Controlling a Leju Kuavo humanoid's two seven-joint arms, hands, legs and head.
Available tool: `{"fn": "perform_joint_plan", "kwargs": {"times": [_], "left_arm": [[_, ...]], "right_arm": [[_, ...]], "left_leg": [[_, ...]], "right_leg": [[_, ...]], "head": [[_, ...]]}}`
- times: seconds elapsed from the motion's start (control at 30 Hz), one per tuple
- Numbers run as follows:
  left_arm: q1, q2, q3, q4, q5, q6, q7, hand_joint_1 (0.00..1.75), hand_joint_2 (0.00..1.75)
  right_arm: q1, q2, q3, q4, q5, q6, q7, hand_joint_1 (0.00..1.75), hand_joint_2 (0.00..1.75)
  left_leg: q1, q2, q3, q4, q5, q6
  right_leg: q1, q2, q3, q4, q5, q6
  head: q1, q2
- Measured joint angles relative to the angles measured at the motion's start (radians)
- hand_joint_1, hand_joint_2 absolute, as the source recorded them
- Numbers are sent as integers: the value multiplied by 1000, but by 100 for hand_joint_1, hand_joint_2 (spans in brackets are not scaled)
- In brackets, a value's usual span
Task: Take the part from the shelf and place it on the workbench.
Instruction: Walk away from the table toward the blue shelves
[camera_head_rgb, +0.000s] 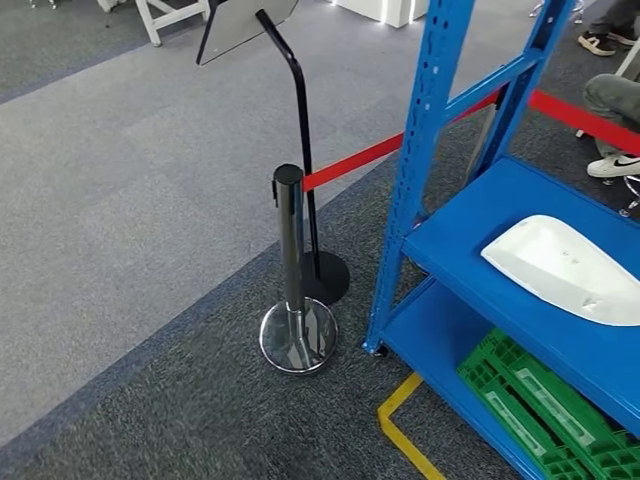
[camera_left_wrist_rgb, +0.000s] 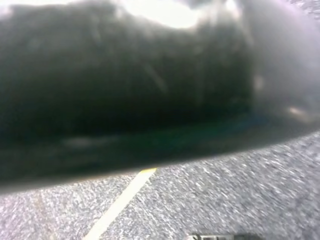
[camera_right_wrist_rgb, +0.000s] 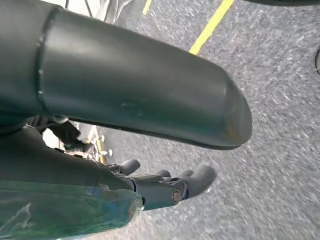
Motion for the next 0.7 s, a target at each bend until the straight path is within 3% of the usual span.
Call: {"fn": "perform_joint_plan", "kwargs": {"times": [0.03, 0.1, 0.13, 0.17, 0.2, 0.27, 0.33, 0.37, 0.4, 0.43, 0.5, 0.57, 0.63, 0.67, 0.7], "left_arm": [[1, 1, 0, 0, 0, 0, 0, 0, 0], [3, 1, 1, 1, 0, 0, 0, 0, 0], [4, 1, 1, 1, 0, 0, 0, 0, 0], [4, 1, 1, 1, 0, 0, 0, 0, 0], [4, 1, 1, 1, 0, 0, 0, 0, 0], [4, 3, 2, 1, 0, 0, 0, 0, 0], [5, 6, 3, 1, 0, 0, 0, 0, 0], [5, 6, 3, 1, 0, 0, 0, 0, 0], [4, 6, 4, 2, 0, 1, 1, 0, 0], [3, 5, 4, 2, 0, 1, 1, 0, 0], [2, 5, 5, 2, 0, 1, 1, 0, 0], [4, 4, 8, 3, -1, 1, 1, 0, 0], [5, 4, 9, 3, -3, 1, 1, 0, 0], [5, 4, 10, 4, -5, 1, 0, 0, 0], [4, 4, 10, 5, -5, 1, 0, 0, 0]], "right_arm": [[-3, 0, -2, 2, 1, 0, 0, 0, 0], [-6, 0, -5, 7, 4, -1, -2, 0, 0], [-6, 0, -7, 10, 5, -1, -3, 0, 0], [-6, 0, -9, 11, 5, -1, -3, 0, 0], [-6, 0, -11, 13, 5, -1, -3, 0, 0], [-7, 0, -14, 16, 5, -2, -3, 0, 0], [-10, 0, -16, 19, 6, -1, -4, 0, 0], [-10, 0, -18, 21, 8, 0, -6, 0, 0], [-10, -1, -20, 22, 11, 2, -9, 0, 0], [-10, -2, -21, 24, 16, 4, -13, 0, 0], [-13, -4, -26, 27, 25, 8, -20, 0, 0], [-21, -5, -32, 30, 34, 11, -24, 0, 0], [-26, -6, -41, 32, 40, 12, -26, 0, 0], [-26, -7, -45, 33, 43, 13, -28, 0, 0], [-26, -7, -48, 35, 45, 14, -30, 0, 0]], "left_leg": [[0, -21, -25, 57, -34, -2], [0, -39, -88, 190, -91, -1], [0, -41, -109, 229, -97, 1], [-1, -43, -113, 229, -78, 5], [-2, -48, -101, 193, -44, 11], [-4, -90, -52, 66, 35, 28], [-5, -131, -19, -20, 62, 40], [-6, -135, -16, -31, 58, 42], [-5, -127, -13, -41, 58, 43], [-4, -115, -11, -46, 60, 45], [0, -89, -6, -60, 65, 52], [0, -60, -5, -62, 65, 56], [-2, -30, -5, -62, 63, 57], [-2, -16, -4, -61, 61, 56], [-2, -4, -3, -61, 60, 54]], "right_leg": [[0, 9, 1, 0, 2, -4], [4, 31, 0, 0, 3, -9], [6, 43, 1, 0, 2, -10], [8, 56, 2, 0, 2, -11], [10, 69, 4, 1, 2, -11], [13, 95, 6, 1, 2, -10], [13, 118, 0, 3, 2, -5], [11, 129, -7, 3, 4, 1], [10, 140, -13, 2, 6, 8], [8, 136, -19, 3, 5, 14], [10, 93, -42, 44, -25, 22], [9, 42, -99, 159, -91, 29], [5, 30, -151, 269, -133, 38], [3, 26, -154, 278, -126, 41], [2, 21, -135, 246, -102, 44]], "head": [[-2, 0], [-3, 0], [-3, 0], [-3, 0], [-3, 0], [-3, 0], [-4, 0], [-4, 0], [-5, 0], [-5, 0], [1, 0], [6, 0], [7, 0], [7, 0], [7, 0]]}}
